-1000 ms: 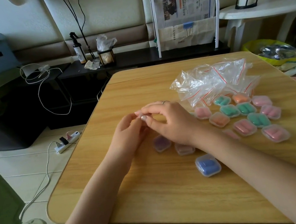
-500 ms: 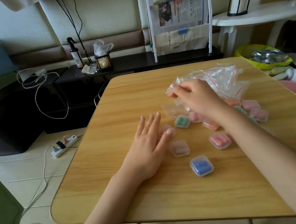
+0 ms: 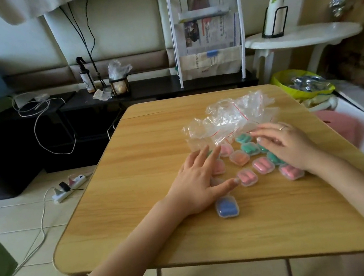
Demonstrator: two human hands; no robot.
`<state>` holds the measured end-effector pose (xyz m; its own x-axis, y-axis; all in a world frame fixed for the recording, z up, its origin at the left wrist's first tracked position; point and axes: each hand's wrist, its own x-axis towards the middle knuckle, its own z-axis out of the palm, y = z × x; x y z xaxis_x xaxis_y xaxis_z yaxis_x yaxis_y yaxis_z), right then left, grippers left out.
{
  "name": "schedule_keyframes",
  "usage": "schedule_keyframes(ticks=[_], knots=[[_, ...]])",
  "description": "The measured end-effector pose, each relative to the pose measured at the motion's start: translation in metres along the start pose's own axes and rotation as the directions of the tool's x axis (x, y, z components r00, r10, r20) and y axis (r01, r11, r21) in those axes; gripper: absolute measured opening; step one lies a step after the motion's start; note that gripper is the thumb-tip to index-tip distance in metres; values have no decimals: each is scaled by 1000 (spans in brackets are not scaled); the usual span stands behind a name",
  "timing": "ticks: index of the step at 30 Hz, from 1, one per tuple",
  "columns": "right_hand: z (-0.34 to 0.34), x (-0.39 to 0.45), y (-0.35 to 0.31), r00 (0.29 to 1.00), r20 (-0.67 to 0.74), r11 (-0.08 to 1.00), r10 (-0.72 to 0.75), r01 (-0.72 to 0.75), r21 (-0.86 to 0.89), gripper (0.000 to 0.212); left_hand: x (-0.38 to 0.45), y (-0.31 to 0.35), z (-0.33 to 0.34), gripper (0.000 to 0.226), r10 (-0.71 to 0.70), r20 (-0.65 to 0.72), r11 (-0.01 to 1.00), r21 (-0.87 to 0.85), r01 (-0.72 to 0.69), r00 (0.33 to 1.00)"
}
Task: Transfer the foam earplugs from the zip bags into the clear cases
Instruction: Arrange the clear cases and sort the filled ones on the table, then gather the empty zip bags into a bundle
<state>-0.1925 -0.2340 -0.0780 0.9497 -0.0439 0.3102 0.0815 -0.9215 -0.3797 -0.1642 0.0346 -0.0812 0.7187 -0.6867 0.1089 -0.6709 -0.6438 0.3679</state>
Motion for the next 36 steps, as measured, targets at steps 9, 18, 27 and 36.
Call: schedule_keyframes(ticks=[9, 18, 27, 36], knots=[[6, -5, -15, 999, -29, 976, -32, 38, 213, 33, 11, 27, 13, 84, 77, -146, 987, -128, -96, 986], [-22, 78, 28, 969, 18, 962, 248, -249, 110, 106, 73, -17, -14, 80, -140, -206, 986, 56, 154, 969], [2, 135, 43, 887, 389, 959, 248, -283, 35, 130, 136, -46, -13, 97, -119, 70, 992, 41, 117, 990], [35, 164, -22, 859, 494, 948, 133, -256, 190, 4, 185, -57, -1, 112, -85, -157, 994, -88, 72, 984]])
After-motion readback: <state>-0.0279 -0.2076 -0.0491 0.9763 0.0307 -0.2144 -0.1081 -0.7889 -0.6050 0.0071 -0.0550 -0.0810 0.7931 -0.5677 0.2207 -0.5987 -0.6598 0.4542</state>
